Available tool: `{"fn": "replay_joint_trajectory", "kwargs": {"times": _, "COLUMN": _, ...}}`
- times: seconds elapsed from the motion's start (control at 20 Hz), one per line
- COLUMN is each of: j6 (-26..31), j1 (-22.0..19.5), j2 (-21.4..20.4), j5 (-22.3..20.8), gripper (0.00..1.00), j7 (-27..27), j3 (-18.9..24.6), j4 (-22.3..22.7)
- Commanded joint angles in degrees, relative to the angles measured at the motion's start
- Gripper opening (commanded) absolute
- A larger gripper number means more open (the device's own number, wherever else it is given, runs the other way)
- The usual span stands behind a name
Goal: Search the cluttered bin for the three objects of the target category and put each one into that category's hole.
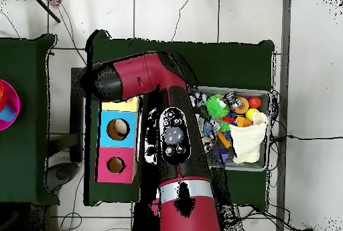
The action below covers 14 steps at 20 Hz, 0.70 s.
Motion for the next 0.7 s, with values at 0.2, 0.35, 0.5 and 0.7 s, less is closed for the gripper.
{"fn": "replay_joint_trajectory", "kwargs": {"times": 0.2, "j6": 1.46, "j1": -0.84, "j2": 1.14, "j5": 0.68, "gripper": 0.00, "j7": -4.88, "j3": 3.82, "j4": 6.96}}
{"fn": "replay_joint_trajectory", "kwargs": {"times": 0.35, "j6": 2.47, "j1": -0.74, "j2": 1.39, "j5": 1.24, "gripper": 0.00, "j7": -4.41, "j3": 3.80, "j4": 6.83}}
{"fn": "replay_joint_trajectory", "kwargs": {"times": 0.5, "j6": 2.61, "j1": -0.54, "j2": 1.17, "j5": 1.36, "gripper": 0.00, "j7": -3.95, "j3": 3.47, "j4": 6.88}}
{"fn": "replay_joint_trajectory", "kwargs": {"times": 0.7, "j6": 2.65, "j1": -0.50, "j2": 0.23, "j5": 1.46, "gripper": 0.00, "j7": -3.62, "j3": 3.19, "j4": 7.13}}
